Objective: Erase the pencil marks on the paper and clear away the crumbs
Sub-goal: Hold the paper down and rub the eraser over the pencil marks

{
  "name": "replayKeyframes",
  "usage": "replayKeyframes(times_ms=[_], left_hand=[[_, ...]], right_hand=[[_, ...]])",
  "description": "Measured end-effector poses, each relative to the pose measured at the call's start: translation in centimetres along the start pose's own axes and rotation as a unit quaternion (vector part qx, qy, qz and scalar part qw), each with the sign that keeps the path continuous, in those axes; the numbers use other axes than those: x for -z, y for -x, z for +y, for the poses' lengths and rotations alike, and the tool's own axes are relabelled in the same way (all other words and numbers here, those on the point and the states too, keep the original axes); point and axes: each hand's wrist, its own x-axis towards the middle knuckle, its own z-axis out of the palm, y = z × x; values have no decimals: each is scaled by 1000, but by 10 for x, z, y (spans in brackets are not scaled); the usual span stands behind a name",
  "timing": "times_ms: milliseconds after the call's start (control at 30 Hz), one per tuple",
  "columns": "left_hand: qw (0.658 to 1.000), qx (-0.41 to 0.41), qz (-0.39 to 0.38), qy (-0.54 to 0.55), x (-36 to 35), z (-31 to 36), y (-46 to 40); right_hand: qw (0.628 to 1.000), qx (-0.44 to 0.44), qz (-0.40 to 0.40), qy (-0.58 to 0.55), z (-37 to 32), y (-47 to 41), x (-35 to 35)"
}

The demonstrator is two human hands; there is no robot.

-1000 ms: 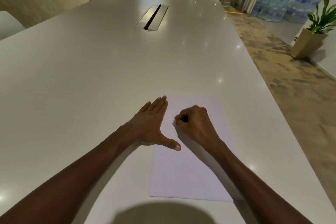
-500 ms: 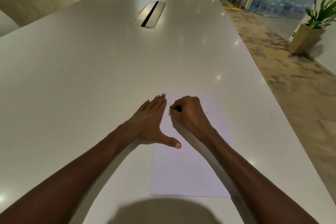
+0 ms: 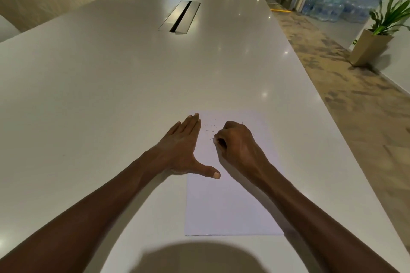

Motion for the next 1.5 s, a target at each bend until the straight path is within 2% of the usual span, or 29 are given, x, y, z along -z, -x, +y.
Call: replayKeyframes(times_ms=[133,233,333,467,533,667,833,1033,1300,1400,1500], left_hand=[[1000,7,-1,-2,0,-1,-2],[1000,8,-5,-5,0,1,-1],[1000,9,-6,-4,2,1,-1],[1000,11,-6,-4,1,2,0],[1000,12,-5,-2,1,2,0],[1000,12,-4,0,2,2,0],[1000,12,-3,-6,3,3,0],[1000,17,-11,-14,4,4,0],[1000,17,-16,-14,5,4,1],[1000,14,-13,-4,5,3,1],[1000,7,6,19,4,2,0]], right_hand=[[995,68,3,76,-11,17,10],[993,74,-26,91,-18,31,24],[997,21,-55,54,-8,38,34],[987,25,-156,-4,2,17,48],[982,6,-182,-44,6,4,51],[972,-88,-145,-161,12,-6,47],[969,-130,-95,-185,3,-18,36],[964,-167,-135,-154,6,-10,44],[963,-168,-167,-132,12,8,50],[944,-204,-145,-217,19,14,54],[897,-251,-60,-360,24,23,59]])
